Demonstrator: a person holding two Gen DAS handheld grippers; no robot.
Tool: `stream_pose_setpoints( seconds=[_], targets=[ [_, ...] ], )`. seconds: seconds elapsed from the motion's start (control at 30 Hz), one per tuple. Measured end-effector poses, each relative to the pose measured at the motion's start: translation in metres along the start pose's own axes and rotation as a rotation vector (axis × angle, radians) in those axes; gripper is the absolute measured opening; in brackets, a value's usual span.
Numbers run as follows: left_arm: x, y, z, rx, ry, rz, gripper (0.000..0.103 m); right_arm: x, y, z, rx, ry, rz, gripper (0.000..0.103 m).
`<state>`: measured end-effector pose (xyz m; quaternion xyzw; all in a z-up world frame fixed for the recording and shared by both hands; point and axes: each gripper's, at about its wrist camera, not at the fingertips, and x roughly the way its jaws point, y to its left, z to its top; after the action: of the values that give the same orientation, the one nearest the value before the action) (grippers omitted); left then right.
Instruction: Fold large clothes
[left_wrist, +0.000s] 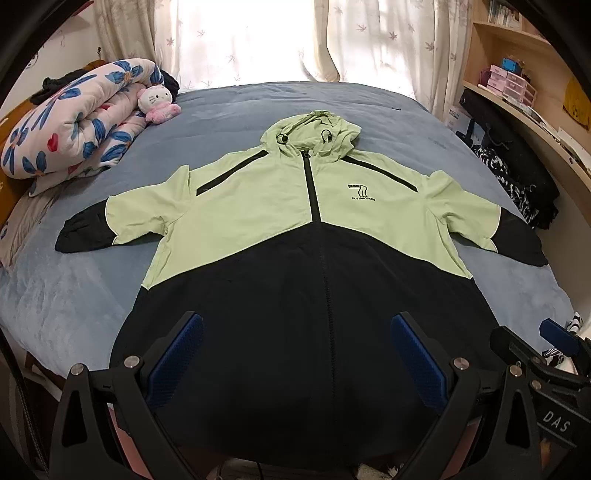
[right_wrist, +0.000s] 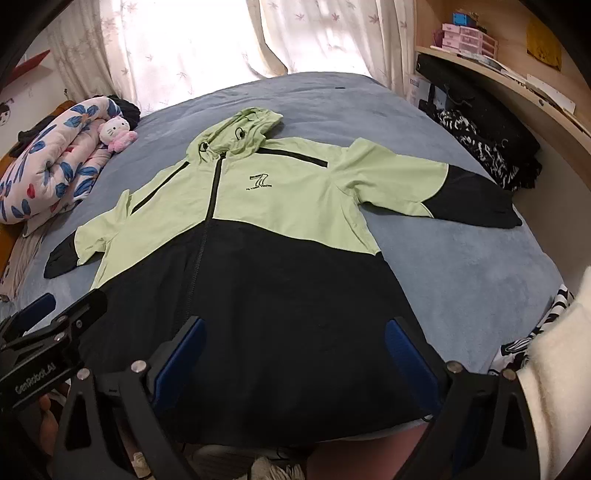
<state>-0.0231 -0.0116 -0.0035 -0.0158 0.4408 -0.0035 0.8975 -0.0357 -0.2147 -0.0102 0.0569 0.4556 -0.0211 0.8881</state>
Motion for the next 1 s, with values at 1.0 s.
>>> stream_pose_setpoints(
  seconds=[1.0],
  targets=[
    [0.033,0.001,-0.006,0.003,0.023,-0.007,0.101,0.017,0.028,-0.002,-0.046,-0.025,-0.112,0.097]
  ],
)
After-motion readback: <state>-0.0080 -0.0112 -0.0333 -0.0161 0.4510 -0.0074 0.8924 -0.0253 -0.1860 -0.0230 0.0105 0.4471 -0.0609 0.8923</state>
